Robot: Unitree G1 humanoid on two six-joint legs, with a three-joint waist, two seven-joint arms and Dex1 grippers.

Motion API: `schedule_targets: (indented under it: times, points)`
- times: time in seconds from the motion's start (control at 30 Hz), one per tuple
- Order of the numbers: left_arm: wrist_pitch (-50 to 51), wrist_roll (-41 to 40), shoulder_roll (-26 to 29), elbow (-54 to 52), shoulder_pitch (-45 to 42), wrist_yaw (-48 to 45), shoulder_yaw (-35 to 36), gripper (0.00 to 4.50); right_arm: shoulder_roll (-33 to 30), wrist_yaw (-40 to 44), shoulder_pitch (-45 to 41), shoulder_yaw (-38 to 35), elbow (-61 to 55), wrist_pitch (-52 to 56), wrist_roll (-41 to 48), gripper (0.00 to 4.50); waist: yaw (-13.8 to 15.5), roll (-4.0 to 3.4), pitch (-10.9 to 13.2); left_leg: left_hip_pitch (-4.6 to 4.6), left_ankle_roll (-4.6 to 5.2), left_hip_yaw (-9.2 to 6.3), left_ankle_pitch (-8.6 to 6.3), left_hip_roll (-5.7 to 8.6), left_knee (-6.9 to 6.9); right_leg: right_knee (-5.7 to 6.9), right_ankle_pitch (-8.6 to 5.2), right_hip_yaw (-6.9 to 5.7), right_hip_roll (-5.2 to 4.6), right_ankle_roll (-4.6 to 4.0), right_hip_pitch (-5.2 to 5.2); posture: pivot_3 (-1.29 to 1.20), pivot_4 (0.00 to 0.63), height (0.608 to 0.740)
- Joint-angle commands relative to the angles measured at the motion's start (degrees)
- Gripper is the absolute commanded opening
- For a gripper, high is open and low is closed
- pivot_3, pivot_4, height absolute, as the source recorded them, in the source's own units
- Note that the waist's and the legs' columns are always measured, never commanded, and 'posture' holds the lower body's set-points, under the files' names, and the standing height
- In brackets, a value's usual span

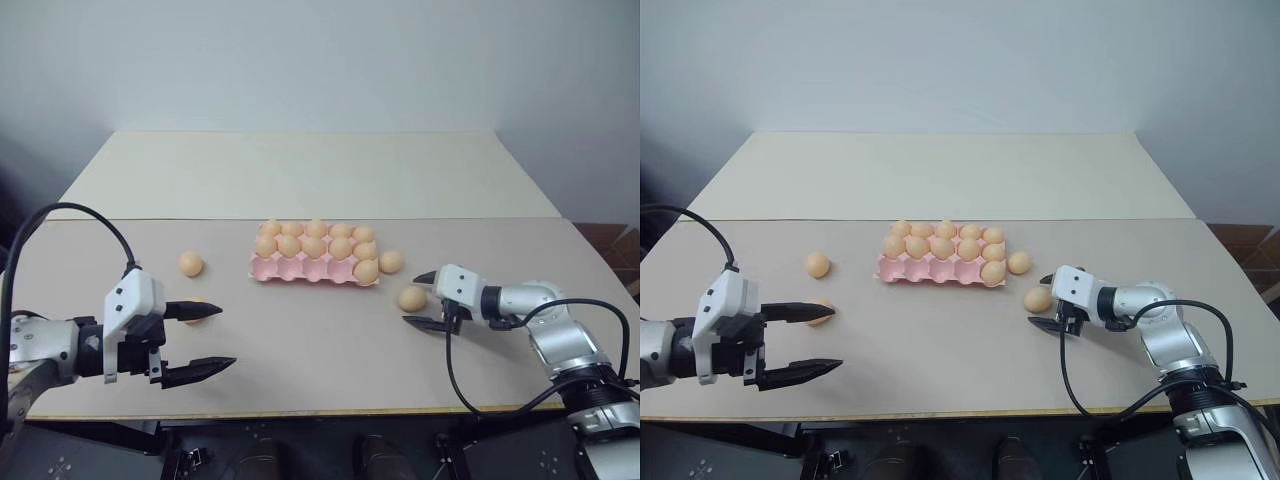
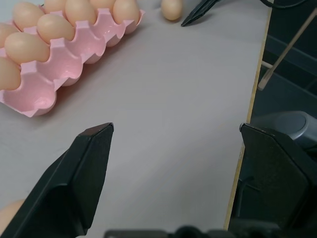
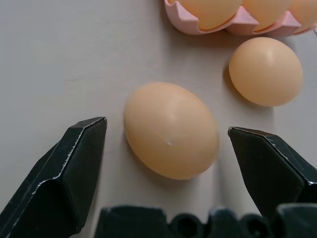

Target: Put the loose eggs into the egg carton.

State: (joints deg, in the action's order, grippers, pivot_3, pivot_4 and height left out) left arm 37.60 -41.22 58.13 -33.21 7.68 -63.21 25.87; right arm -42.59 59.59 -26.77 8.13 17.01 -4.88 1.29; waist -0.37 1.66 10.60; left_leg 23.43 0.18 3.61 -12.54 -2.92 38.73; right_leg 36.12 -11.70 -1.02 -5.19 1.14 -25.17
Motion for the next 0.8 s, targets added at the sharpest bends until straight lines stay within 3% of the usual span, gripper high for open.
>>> schedule_targets:
  times: [0.03,0.17,0.23,0.53,0.8]
  points:
    - [-1.2,0.1,0.2,-1.5,0.5,-0.1,1.7,4.5,0.2,0.1,-1.0,-0.7,0.7,-2.0,0.1,3.56,-0.2,0.0,0.0,0.0,0.0,0.0,0.0,0.0,0.0,0.0,0.0,0.0,0.0,0.0,0.0,0.0,0.15,0.74]
    - [-1.5,0.4,0.1,-1.7,1.2,-0.1,1.9,4.5,0.2,-0.1,-0.9,-0.9,0.7,-2.8,0.0,2.31,-0.3,0.0,0.0,-0.03,0.0,0.02,0.0,0.0,0.0,0.0,0.01,0.04,-0.01,0.02,0.02,0.0,0.15,0.74]
    - [-1.5,0.4,0.2,-1.7,1.3,-0.1,1.9,4.5,0.1,-0.2,-0.6,-1.0,0.3,-3.2,-0.1,2.08,-0.3,0.0,0.0,-0.04,0.0,0.03,0.0,0.0,0.0,0.01,0.01,0.04,0.0,0.02,0.02,0.0,0.15,0.74]
    - [-1.8,0.8,0.0,-1.5,1.4,0.0,1.5,4.5,-0.2,-0.5,-0.2,-3.0,-8.0,-0.6,2.7,2.02,-0.4,0.0,0.0,-0.04,0.0,0.05,0.0,0.0,0.0,0.02,0.02,0.07,0.0,0.02,0.0,0.0,0.15,0.74]
    - [-2.2,1.4,0.1,-0.7,0.7,0.1,0.5,4.5,6.7,-4.9,-10.8,0.1,-9.9,4.4,1.4,2.02,-0.7,0.0,0.0,-0.14,0.0,0.07,0.0,-0.05,0.0,0.09,0.06,0.12,0.07,-0.02,-0.02,0.0,0.15,0.74]
